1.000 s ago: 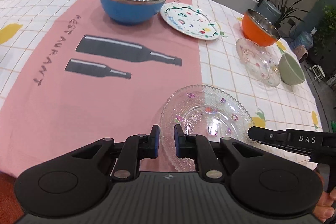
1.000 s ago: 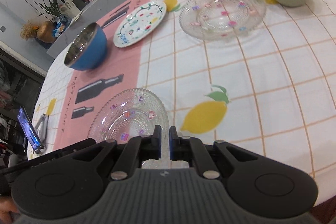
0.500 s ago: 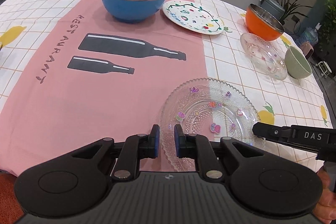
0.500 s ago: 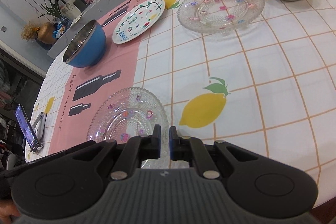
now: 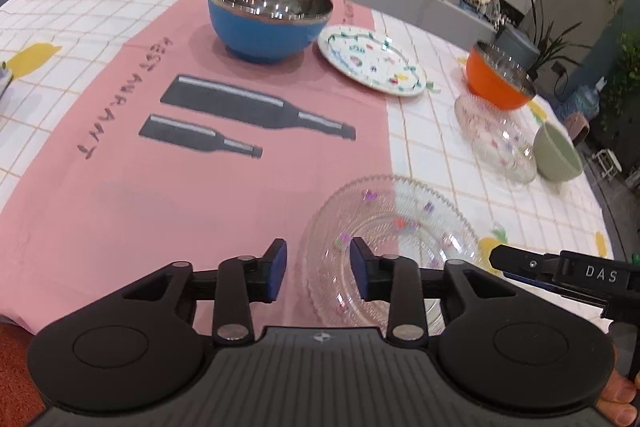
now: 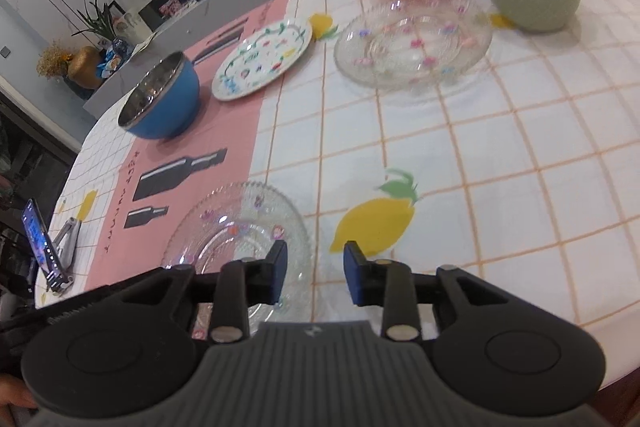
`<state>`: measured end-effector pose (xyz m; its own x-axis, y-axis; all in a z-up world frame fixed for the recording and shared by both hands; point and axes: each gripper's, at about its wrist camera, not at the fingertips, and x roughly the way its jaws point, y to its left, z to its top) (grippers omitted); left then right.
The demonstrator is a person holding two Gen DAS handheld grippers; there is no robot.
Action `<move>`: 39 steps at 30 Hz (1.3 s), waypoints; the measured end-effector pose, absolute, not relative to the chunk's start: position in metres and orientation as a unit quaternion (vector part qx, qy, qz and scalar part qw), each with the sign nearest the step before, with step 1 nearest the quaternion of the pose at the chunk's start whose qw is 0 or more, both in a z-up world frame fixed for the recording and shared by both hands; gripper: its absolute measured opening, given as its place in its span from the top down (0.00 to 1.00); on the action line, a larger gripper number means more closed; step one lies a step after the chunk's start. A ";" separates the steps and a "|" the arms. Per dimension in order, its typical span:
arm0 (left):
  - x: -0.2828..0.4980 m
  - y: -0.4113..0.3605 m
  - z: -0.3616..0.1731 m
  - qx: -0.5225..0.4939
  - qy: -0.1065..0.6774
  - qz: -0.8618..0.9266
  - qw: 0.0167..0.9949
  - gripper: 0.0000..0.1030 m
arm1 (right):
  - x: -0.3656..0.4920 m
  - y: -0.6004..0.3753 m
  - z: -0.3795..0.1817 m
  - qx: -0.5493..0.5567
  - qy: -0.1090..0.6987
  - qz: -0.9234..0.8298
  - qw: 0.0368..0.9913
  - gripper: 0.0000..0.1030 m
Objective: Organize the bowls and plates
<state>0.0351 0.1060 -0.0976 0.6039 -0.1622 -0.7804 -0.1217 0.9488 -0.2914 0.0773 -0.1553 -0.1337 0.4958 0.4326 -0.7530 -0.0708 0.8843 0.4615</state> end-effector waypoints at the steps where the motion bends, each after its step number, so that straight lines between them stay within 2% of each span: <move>1: 0.036 0.105 -0.094 -0.159 0.440 -0.013 0.884 0.60 | 0.077 -0.156 -0.130 0.183 0.474 0.146 0.849 0.65; 11: 0.061 0.078 -0.059 -0.155 0.410 -0.061 0.897 0.56 | 0.080 -0.178 -0.107 0.162 0.432 0.104 0.881 0.57; 19: 0.098 0.042 -0.058 -0.151 0.415 -0.105 0.891 0.55 | 0.089 -0.199 -0.100 0.161 0.420 0.065 0.891 0.50; 22: 0.113 0.029 -0.060 -0.144 0.422 -0.123 0.887 0.51 | 0.094 -0.206 -0.101 0.163 0.420 0.054 0.891 0.50; 39: 0.185 0.007 -0.086 -0.160 0.437 -0.140 0.874 0.51 | 0.151 -0.227 -0.121 0.177 0.427 0.015 0.887 0.50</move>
